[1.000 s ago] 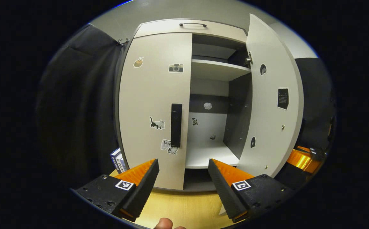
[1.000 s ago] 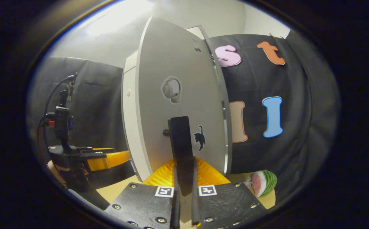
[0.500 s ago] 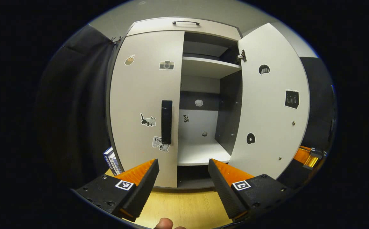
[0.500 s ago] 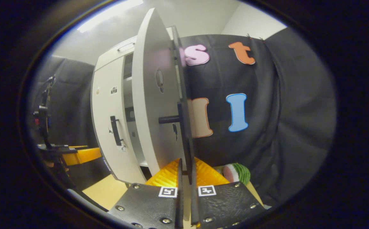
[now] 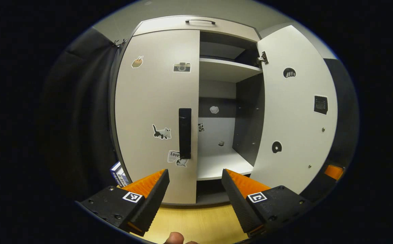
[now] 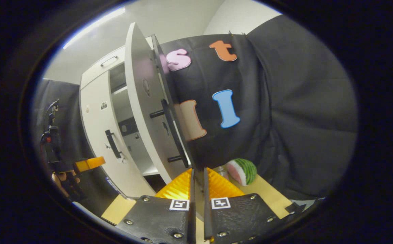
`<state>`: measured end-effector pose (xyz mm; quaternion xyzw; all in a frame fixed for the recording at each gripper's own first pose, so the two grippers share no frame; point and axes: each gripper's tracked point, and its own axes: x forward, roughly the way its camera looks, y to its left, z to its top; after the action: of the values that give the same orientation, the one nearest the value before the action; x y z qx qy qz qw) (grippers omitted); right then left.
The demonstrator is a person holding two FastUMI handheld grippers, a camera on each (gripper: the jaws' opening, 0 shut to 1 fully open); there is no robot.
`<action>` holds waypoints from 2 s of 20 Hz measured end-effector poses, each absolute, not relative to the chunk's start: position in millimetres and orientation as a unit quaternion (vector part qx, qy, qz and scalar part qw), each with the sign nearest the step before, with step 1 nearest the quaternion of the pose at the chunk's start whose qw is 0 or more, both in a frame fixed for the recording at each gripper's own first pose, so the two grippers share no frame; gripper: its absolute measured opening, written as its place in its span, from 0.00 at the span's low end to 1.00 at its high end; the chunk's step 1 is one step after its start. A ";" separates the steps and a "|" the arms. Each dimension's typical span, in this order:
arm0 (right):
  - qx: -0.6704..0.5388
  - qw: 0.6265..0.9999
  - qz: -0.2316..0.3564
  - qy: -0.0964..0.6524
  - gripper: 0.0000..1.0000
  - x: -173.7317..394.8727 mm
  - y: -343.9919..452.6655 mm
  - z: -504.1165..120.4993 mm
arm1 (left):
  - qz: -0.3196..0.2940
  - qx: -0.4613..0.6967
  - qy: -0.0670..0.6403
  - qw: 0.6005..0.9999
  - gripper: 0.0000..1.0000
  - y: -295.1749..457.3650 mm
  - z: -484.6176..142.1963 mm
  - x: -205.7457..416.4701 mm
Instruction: Open the right door of the double-door shoe cabinet with the right hand, and open the left door with the left hand.
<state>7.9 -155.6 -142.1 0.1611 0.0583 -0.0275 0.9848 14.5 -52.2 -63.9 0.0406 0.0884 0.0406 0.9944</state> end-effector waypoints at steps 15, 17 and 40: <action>0.035 0.971 -0.232 0.054 0.71 -73.3 -182.8 -133.5 | 0.045 0.068 0.057 0.995 0.95 -19.6 -57.5 117.2; 0.030 0.969 -0.241 0.050 0.82 -68.0 -185.1 -130.4 | 0.048 0.067 0.056 0.995 0.96 -17.5 -59.1 125.9; 0.032 0.951 -0.291 0.095 0.83 -86.2 -194.4 -154.0 | 0.047 0.074 0.044 0.995 0.24 -12.8 -61.6 151.1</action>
<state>-86.2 -194.4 -154.0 0.0320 0.0951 -0.2910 0.9514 151.1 -12.8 -61.6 0.0738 0.0436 0.0470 0.9952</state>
